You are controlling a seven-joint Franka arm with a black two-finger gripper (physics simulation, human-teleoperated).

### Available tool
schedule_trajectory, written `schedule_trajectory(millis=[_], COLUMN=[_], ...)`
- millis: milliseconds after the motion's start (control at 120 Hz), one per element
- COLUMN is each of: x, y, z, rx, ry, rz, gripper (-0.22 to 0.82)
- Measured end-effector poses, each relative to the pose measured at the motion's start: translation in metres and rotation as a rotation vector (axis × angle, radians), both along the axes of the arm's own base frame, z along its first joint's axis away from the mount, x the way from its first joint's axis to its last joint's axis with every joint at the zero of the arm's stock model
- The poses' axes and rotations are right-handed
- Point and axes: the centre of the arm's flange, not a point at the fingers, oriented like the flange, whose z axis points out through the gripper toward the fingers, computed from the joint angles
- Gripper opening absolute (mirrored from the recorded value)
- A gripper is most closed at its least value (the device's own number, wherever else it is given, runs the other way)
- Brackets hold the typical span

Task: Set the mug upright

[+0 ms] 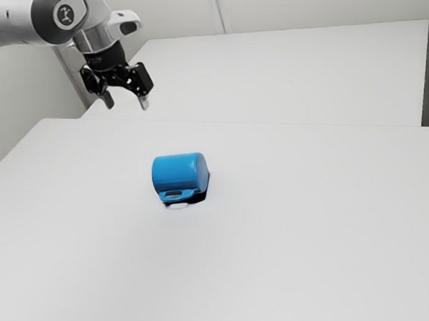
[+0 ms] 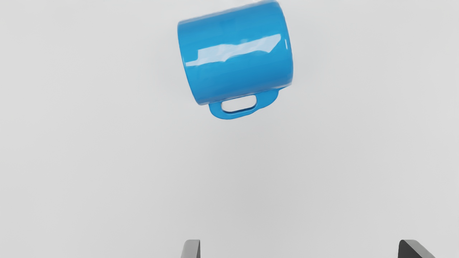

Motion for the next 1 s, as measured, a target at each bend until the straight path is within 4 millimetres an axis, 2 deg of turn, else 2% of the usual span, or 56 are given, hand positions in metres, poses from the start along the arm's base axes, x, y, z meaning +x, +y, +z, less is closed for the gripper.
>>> schedule_trajectory(millis=[267,367,458,642,850,1000], x=[0.002,-0.002,-0.004,0.003,0.018,0.020], y=[-0.008,-0.007,0.000,0.037,0.088,0.128], z=[0.000,-0.007,-0.022,-0.059,-0.125,-0.161], rx=[-0.026,-0.039,-0.050,-0.127,-0.289,-0.398], ry=[-0.033,-0.027,-0.005,0.023,0.029,-0.004], rz=[-0.038,-0.042,-0.031,0.042,0.115,0.166], gripper=[0.60,0.60,0.60,0.60,0.60,0.60])
